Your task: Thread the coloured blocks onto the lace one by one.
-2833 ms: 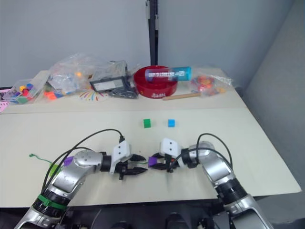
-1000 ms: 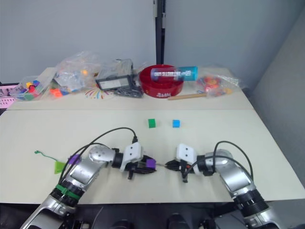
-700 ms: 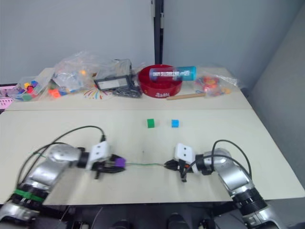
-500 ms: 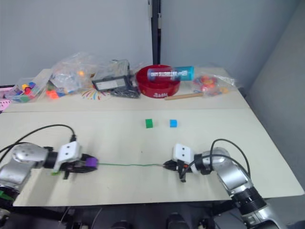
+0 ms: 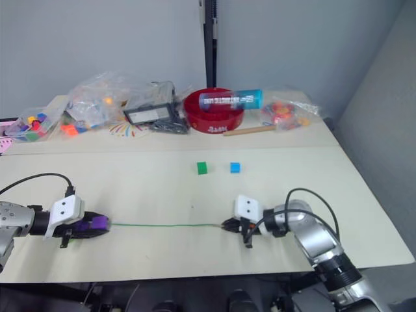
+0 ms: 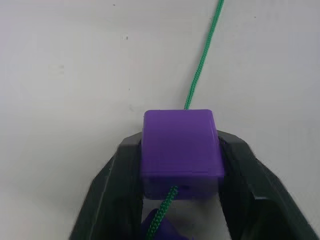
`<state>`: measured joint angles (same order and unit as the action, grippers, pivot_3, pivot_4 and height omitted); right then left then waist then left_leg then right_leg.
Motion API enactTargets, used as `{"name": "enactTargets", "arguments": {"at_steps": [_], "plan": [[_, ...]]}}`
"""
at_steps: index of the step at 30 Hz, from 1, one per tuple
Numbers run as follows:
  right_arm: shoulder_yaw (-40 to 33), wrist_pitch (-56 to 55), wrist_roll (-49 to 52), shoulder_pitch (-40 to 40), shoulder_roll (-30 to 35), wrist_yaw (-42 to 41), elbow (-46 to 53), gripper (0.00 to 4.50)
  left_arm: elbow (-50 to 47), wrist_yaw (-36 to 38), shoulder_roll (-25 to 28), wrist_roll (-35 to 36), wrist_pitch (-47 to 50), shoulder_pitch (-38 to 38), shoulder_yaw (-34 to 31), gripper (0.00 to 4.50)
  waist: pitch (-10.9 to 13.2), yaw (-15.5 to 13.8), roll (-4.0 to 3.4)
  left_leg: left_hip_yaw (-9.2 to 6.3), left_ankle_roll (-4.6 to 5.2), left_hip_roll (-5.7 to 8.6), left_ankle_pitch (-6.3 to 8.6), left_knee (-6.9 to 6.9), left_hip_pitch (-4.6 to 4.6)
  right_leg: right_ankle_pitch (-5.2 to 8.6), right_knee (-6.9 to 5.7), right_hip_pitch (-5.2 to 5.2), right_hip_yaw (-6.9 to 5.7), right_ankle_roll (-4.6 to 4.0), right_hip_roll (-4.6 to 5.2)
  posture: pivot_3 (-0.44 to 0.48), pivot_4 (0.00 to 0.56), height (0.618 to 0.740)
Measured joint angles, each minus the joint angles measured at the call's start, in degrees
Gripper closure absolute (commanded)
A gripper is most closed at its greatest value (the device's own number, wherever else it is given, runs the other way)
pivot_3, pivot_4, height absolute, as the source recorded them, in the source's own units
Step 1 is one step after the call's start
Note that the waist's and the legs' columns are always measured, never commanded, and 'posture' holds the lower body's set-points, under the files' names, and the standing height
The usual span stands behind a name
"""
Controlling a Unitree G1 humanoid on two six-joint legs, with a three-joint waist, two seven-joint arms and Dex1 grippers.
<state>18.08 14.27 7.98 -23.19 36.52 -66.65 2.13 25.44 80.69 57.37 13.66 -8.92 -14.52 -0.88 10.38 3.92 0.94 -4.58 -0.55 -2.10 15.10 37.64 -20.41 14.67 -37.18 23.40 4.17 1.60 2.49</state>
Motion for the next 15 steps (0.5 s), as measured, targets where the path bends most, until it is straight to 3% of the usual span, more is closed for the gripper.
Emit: {"name": "enactTargets", "arguments": {"at_steps": [2,4,9,15], "plan": [[0.4,0.2,0.0,-0.7,-0.1,-0.3,0.3,4.5,-2.8,-0.2,0.0,0.1,2.2,-0.2,0.0,0.66,0.0,-0.1,0.04,-0.03,0.0,0.0,0.0,0.05,-0.32,-0.1,-0.06,0.32,-0.01,-0.16,-0.01,0.0,0.15,0.74],[0.5,0.9,0.0,-1.1,-0.3,-0.5,0.8,4.5,-6.6,-0.3,0.0,2.0,7.1,-1.5,-0.3,0.66,0.0,-0.4,0.11,-0.07,-0.05,0.06,-0.03,0.23,-0.86,-0.12,-0.4,0.93,-0.01,-0.17,0.03,0.0,0.15,0.74],[1.8,3.4,0.0,-2.5,-1.9,-0.2,2.0,4.5,-23.8,-1.7,-1.0,8.6,21.6,-3.8,-0.3,0.66,0.1,-0.7,0.19,-0.07,-0.05,0.1,-0.03,0.25,-0.88,-0.11,-0.45,0.96,-0.01,-0.15,0.08,0.0,0.15,0.74],[2.9,6.2,-0.7,-3.5,-3.9,1.8,3.5,4.5,-35.0,-10.5,-14.8,7.9,28.2,-4.6,8.6,0.66,0.1,-0.8,0.21,-0.08,-0.06,0.11,-0.04,0.25,-0.79,-0.12,-0.48,0.89,0.0,-0.17,0.05,0.0,0.15,0.74]]}}
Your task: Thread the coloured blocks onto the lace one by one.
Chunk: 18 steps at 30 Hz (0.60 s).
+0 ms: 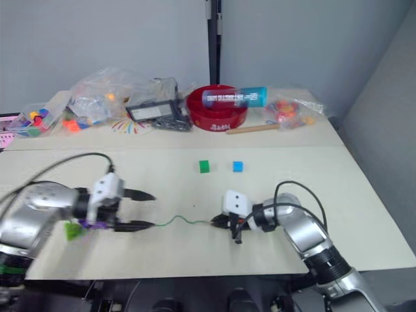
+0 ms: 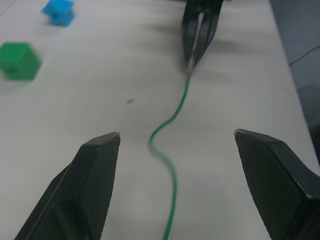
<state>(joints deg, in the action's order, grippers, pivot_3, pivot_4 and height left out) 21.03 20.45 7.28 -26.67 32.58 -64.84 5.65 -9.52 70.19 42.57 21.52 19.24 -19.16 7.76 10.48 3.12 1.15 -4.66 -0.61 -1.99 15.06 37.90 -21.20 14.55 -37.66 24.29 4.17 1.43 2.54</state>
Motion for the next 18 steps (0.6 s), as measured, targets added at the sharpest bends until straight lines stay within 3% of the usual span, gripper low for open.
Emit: {"name": "enactTargets", "arguments": {"at_steps": [8,18], "plan": [[0.7,2.0,-0.4,-0.3,-0.3,1.2,2.0,4.5,4.3,-5.8,-8.1,-8.8,-4.3,-4.1,7.7,0.66,0.0,-0.2,0.01,-0.01,0.0,0.03,-0.01,0.0,0.02,-0.01,0.0,0.0,0.02,-0.01,0.01,0.0,0.15,0.74],[0.7,3.0,-0.4,-0.3,-0.1,1.8,2.9,4.5,7.5,-5.7,-10.3,-11.6,-6.4,-4.5,10.1,3.76,0.0,-0.5,0.01,-0.01,-0.01,0.04,-0.01,0.0,0.02,-0.01,0.0,-0.01,0.01,-0.01,0.02,0.0,0.15,0.74]]}}
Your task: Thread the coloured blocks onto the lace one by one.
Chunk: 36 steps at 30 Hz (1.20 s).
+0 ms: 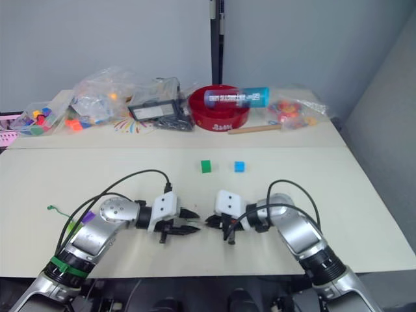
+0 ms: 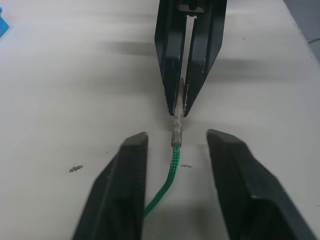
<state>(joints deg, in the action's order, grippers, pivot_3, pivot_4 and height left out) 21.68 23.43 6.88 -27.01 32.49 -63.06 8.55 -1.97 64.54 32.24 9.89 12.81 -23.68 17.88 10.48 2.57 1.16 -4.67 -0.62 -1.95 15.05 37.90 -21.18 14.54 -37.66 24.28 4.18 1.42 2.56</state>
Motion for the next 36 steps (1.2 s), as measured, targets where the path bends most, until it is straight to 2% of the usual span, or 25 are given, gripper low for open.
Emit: {"name": "enactTargets", "arguments": {"at_steps": [1,2,13,20,24,26,28,31,36], "plan": [[0.0,0.1,0.0,0.0,0.0,0.0,0.0,4.5,0.2,0.0,-0.3,-0.1,0.0,-0.3,0.0,4.21,0.0,0.0,0.0,0.0,0.0,0.0,0.0,0.0,0.0,0.0,0.0,0.0,0.0,0.0,0.0,0.0,0.15,0.74],[0.0,0.2,0.0,0.0,0.0,0.1,0.0,4.5,0.3,0.1,-0.4,-0.3,0.0,-0.4,0.1,4.45,0.0,0.0,0.0,0.0,0.0,0.0,0.0,0.0,0.0,0.0,0.0,0.0,0.0,0.0,0.0,0.0,0.15,0.74],[0.0,0.5,-0.1,0.0,0.4,0.1,0.0,4.5,0.5,0.4,-1.0,-0.8,-0.1,-0.4,0.4,4.45,0.0,0.0,0.0,0.0,0.0,0.0,0.0,0.0,0.01,0.0,-0.01,0.0,0.0,0.0,0.0,0.0,0.15,0.74],[-2.6,3.9,3.1,1.5,-0.6,2.1,2.9,2.09,0.4,1.3,-0.7,-0.6,0.0,-0.4,0.2,4.5,0.0,0.0,0.0,-0.01,0.0,0.0,0.0,0.0,0.0,0.0,-0.02,-0.01,0.0,0.0,0.01,0.0,0.15,0.74],[-12.1,9.8,8.5,4.9,-1.8,7.6,6.9,0.77,0.2,1.4,0.7,-0.2,0.1,0.9,-1.2,4.5,0.0,-0.1,0.0,-0.02,0.0,0.0,0.0,0.0,0.0,0.0,-0.02,-0.01,0.0,0.0,0.02,0.0,0.15,0.74],[-17.8,12.1,10.4,6.6,-4.3,13.1,8.2,0.03,0.0,1.3,1.4,0.3,0.2,2.1,-2.3,4.5,0.0,-0.1,0.01,-0.02,0.0,-0.02,0.0,0.0,0.01,0.0,-0.04,-0.01,0.0,0.0,0.0,0.0,0.15,0.74],[-22.8,13.2,10.4,8.0,-9.7,21.2,8.4,0.03,-0.7,1.2,1.8,0.8,0.7,2.9,-3.1,4.5,0.0,0.0,0.01,-0.02,0.0,-0.02,0.0,0.0,0.02,0.0,-0.12,0.02,0.01,0.0,-0.01,0.0,0.15,0.74],[-26.0,13.1,7.6,8.8,-15.3,33.0,7.5,0.03,-1.9,1.0,2.3,1.3,1.4,3.8,-3.8,4.5,0.0,0.0,0.0,-0.01,-0.08,0.0,-0.05,0.0,0.03,0.0,-0.17,0.02,0.03,0.0,0.02,0.0,0.15,0.74],[-23.9,9.1,-0.8,9.5,-25.3,50.0,1.5,0.03,-2.6,0.6,2.7,1.4,2.4,4.2,-4.4,4.5,0.0,0.4,-0.01,0.02,-0.08,-0.01,-0.05,-0.01,0.05,0.0,-0.26,0.08,0.08,-0.01,0.0,0.0,0.15,0.74]]}}
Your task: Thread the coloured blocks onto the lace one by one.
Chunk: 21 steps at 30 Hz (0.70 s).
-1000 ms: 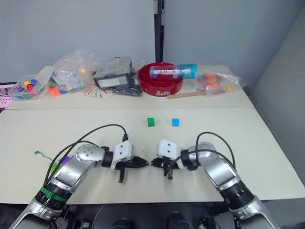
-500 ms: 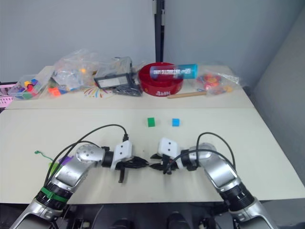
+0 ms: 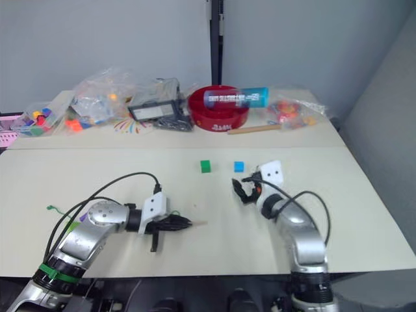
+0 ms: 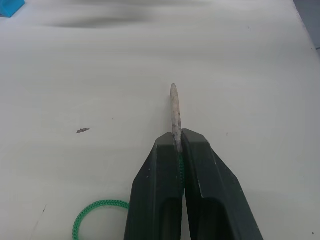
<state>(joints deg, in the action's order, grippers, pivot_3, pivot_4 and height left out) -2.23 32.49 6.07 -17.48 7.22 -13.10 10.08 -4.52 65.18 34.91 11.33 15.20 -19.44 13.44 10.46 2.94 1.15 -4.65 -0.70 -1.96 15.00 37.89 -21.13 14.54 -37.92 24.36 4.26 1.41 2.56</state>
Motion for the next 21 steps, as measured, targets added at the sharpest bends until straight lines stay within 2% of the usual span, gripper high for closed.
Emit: {"name": "enactTargets", "arguments": {"at_steps": [3,7,12,16,21], "plan": [[2.5,-3.6,-4.0,-0.8,-4.5,6.8,-4.7,0.03,-0.2,0.0,0.0,0.0,0.0,0.0,-0.1,4.5,0.0,0.1,0.0,0.0,-0.01,0.01,-0.01,0.0,-0.01,0.0,0.0,0.01,0.0,0.0,0.01,0.0,0.15,0.74],[3.2,-10.5,-8.0,-7.3,-8.2,15.2,-15.6,0.03,-0.4,-0.1,0.5,0.0,0.0,0.1,-0.3,4.5,0.0,0.6,0.0,0.0,-0.06,0.01,-0.03,0.0,0.0,-0.01,-0.02,0.01,0.0,-0.02,0.01,0.0,0.15,0.74],[1.1,-19.0,-9.3,-17.0,-10.1,22.3,-32.5,0.03,-1.1,-0.4,1.0,0.0,0.1,0.6,-0.8,4.5,0.0,1.1,0.0,-0.01,-0.06,0.01,-0.03,-0.03,0.0,-0.02,-0.04,0.03,0.01,-0.03,0.02,0.0,0.15,0.74],[-0.4,-24.1,-9.2,-22.6,-10.1,24.8,-43.6,0.03,-1.6,-0.6,1.3,0.1,0.1,1.5,-1.2,4.5,0.0,1.2,0.0,-0.01,-0.05,0.0,-0.03,-0.07,0.03,-0.03,-0.07,0.03,0.01,-0.05,0.01,0.0,0.15,0.74],[-1.3,-29.7,-8.2,-24.8,-10.3,25.2,-49.6,1.54,-2.3,-0.8,1.7,0.2,0.2,2.0,-1.3,4.5,0.0,1.3,-0.01,-0.01,-0.05,-0.01,-0.03,-0.07,0.06,-0.03,-0.08,0.02,0.02,-0.05,0.01,0.0,0.15,0.74]]}}
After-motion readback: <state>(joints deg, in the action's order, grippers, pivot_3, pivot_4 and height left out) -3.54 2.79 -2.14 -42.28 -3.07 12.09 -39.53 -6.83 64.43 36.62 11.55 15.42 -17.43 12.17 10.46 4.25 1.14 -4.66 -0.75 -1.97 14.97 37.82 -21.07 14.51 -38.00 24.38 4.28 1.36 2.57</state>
